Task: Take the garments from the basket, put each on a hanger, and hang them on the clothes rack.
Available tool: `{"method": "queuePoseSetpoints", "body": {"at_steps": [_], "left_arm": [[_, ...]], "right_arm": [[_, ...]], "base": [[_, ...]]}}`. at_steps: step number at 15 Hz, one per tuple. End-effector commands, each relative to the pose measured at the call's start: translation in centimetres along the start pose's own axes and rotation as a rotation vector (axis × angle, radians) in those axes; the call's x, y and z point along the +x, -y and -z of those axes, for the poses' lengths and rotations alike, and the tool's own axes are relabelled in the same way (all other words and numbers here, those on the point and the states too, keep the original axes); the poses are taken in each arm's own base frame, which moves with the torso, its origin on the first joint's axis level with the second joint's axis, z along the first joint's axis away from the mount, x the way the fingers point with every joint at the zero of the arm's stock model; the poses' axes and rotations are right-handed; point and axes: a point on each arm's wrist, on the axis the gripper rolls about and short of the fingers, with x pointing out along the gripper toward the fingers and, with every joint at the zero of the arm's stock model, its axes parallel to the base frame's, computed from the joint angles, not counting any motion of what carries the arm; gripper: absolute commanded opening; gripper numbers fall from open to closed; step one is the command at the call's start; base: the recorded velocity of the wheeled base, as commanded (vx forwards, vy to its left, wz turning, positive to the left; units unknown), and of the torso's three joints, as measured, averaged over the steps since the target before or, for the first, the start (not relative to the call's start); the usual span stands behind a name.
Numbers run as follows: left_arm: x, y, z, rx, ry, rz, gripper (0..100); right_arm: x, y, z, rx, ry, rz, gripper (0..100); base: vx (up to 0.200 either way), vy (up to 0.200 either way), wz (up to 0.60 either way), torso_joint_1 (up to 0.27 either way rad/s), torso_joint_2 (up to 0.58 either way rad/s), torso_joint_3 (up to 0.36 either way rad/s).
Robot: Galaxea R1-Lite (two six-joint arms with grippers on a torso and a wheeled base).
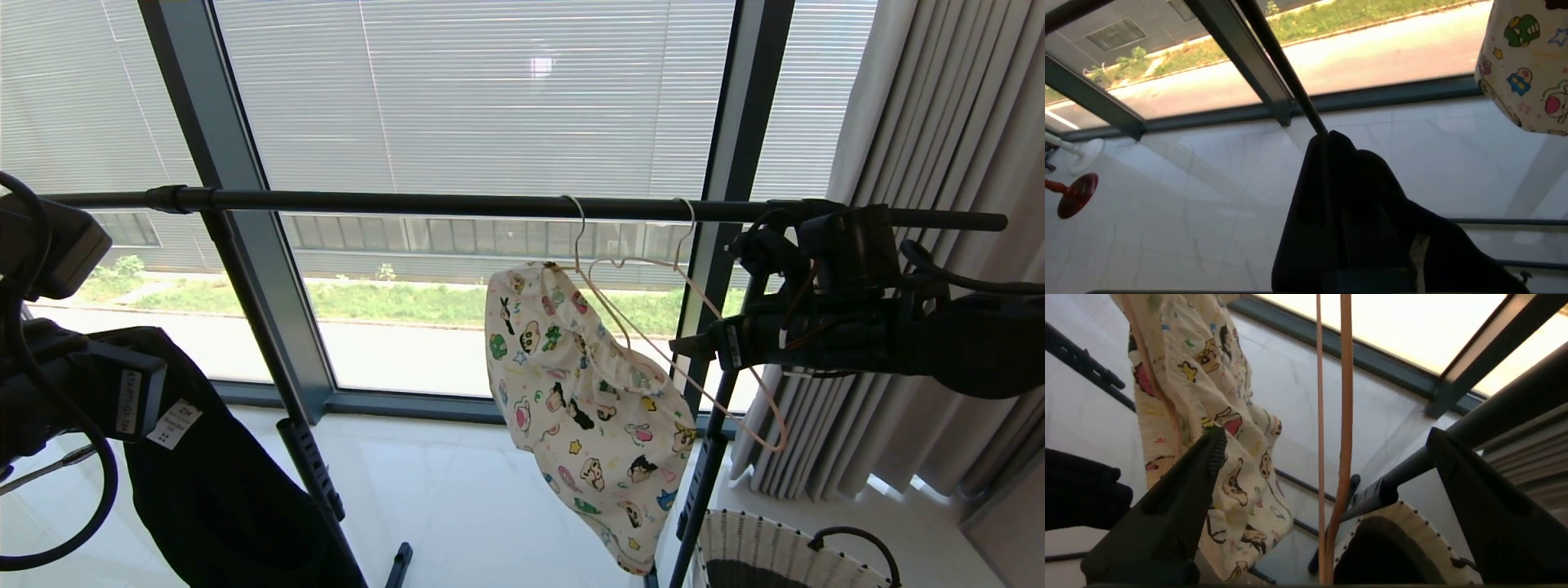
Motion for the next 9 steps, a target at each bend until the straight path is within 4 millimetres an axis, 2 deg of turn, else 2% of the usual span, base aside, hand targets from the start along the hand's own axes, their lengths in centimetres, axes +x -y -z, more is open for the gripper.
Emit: {"method": "queuePoseSetpoints", "body": {"at_steps": [1,4,5,9], "left_arm": [[0.0,0.0,0.0,0.001,-0.001,0.001,0],[0.0,0.0,0.0,0.001,-0.001,0.001,0],[0.0,0.0,0.0,0.001,-0.001,0.001,0],[0.0,0.0,0.0,0.001,0.000,0.001,0]], "right_arm": [[0.8,0.1,0.2,0.002,-0.016,0.003,100],[1.2,0.1,-0.1,0.002,-0.027,0.004,100],[1.5,0.1,-0.2,0.002,-0.028,0.004,0],[2.0,0.2,-0.2,0.001,-0.031,0.007,0]], "base": [[0.000,0.000,0.00,0.000,0.00,0.000],[0.000,0.000,0.00,0.000,0.00,0.000],[0.000,0.000,0.00,0.000,0.00,0.000],[0.000,0.000,0.00,0.000,0.00,0.000]]}}
